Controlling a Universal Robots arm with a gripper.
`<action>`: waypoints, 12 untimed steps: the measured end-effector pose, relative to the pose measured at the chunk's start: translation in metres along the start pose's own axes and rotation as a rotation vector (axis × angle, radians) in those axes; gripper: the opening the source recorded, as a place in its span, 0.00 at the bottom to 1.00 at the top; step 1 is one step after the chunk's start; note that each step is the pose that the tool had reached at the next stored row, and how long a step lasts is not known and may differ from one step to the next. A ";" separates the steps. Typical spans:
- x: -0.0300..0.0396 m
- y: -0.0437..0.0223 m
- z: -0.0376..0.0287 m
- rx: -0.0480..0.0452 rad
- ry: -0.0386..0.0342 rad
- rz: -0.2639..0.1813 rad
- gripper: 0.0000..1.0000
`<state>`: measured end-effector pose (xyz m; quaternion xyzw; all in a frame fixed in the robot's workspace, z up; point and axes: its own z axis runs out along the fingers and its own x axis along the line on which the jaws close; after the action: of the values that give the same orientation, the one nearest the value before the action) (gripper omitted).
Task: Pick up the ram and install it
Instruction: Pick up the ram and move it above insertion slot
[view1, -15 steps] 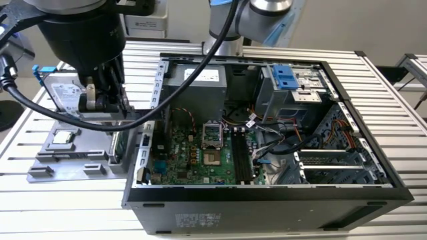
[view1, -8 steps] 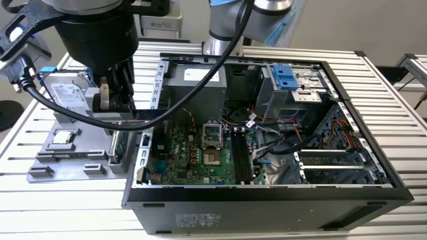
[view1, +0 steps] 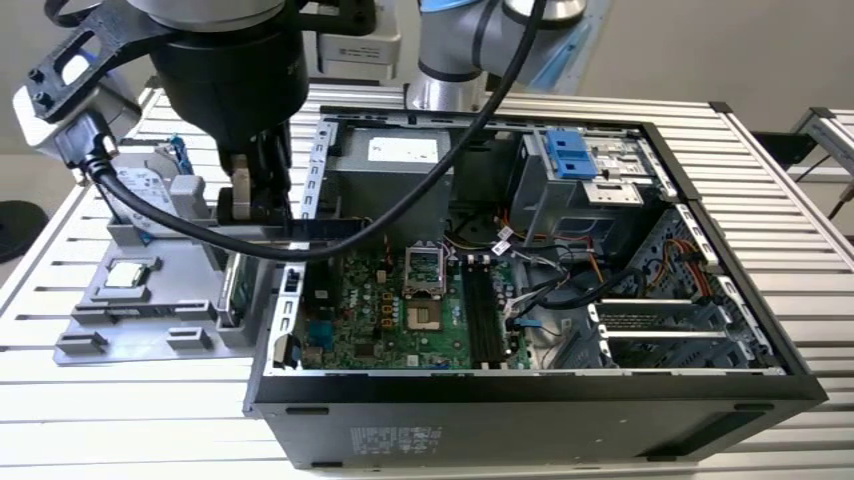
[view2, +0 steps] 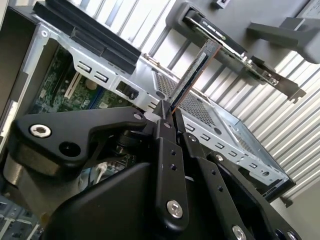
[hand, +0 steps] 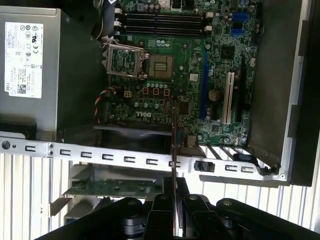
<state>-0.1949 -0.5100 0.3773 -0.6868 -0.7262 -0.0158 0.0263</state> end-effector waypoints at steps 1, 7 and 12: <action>-0.0002 0.0023 0.0000 0.0018 0.0001 0.000 0.00; -0.0008 0.0149 -0.0003 0.0067 0.0003 0.000 0.00; -0.0014 0.0249 -0.0004 0.0101 0.0006 0.001 0.00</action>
<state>-0.1699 -0.5101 0.3773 -0.6869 -0.7261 -0.0124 0.0300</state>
